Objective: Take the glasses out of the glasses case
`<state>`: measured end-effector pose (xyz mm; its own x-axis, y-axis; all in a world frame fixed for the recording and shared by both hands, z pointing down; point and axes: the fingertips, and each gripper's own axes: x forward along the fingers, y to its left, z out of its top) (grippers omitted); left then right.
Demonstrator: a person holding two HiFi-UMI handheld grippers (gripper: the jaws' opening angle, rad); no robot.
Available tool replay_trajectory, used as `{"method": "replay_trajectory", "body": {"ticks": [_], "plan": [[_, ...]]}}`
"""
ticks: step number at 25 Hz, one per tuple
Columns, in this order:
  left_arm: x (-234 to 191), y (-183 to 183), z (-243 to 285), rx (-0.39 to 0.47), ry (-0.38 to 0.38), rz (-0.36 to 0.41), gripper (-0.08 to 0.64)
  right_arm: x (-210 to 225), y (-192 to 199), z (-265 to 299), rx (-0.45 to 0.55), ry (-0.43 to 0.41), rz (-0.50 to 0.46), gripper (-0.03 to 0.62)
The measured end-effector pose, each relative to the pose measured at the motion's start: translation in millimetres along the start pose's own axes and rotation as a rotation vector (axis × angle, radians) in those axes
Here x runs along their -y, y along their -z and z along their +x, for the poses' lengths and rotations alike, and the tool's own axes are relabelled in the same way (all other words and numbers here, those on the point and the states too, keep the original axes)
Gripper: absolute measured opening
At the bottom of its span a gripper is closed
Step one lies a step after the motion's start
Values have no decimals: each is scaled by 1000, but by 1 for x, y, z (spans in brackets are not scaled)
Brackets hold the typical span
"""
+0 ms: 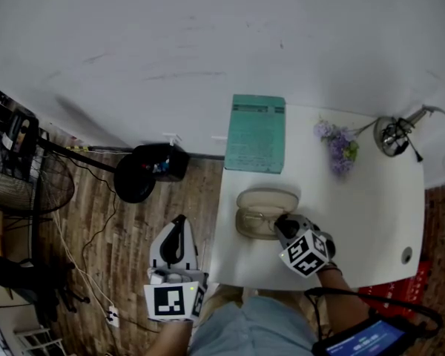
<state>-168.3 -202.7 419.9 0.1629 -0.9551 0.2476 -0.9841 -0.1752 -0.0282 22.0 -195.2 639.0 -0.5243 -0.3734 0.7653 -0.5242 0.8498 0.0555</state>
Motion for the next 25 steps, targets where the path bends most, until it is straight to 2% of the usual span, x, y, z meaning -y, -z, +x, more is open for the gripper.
{"method": "replay_trajectory", "body": {"ticks": [25], "plan": [[2,-19,-3,46,36,10,6,12,-13,-18,68,87,39,35]]}}
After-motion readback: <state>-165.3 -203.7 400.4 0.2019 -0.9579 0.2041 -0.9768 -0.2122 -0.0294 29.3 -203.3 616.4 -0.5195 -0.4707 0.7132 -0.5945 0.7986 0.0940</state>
